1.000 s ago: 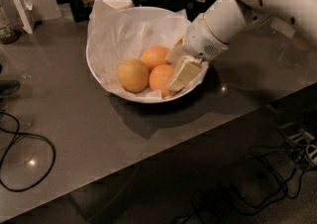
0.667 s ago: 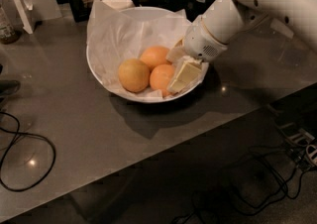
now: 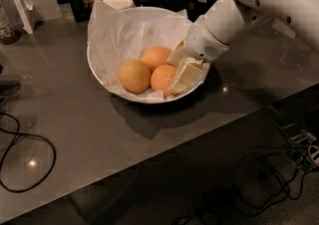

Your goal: Pick orange from white bowl

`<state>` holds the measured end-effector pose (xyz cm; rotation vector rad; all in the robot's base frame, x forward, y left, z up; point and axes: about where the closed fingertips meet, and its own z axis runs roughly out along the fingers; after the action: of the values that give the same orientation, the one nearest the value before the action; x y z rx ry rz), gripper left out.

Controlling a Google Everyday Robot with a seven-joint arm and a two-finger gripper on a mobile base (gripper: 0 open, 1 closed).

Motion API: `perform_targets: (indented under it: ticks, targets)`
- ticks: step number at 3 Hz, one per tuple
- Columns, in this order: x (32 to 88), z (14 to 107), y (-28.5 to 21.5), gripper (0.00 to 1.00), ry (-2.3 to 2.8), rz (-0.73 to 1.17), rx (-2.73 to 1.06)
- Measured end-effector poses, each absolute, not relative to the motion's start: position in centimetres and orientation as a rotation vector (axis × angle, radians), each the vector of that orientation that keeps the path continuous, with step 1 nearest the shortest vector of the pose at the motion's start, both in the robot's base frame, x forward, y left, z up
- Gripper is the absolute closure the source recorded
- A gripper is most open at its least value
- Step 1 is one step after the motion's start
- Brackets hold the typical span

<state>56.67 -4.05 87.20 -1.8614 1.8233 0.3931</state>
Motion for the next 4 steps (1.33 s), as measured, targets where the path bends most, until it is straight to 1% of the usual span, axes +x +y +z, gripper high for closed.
perform_targets:
  ticks: [1,2,3,4]
  targets:
    - [56.75,86.57,-3.97,0.51,1.829,0.412,-1.857]
    - [56.68,86.52,-3.90,0.65,1.831,0.431,-1.851]
    - [56.68,86.65,-3.90,0.53,1.831,0.432,-1.851]
    - [56.81,86.43,-3.58,0.32,1.831,0.449,-1.855]
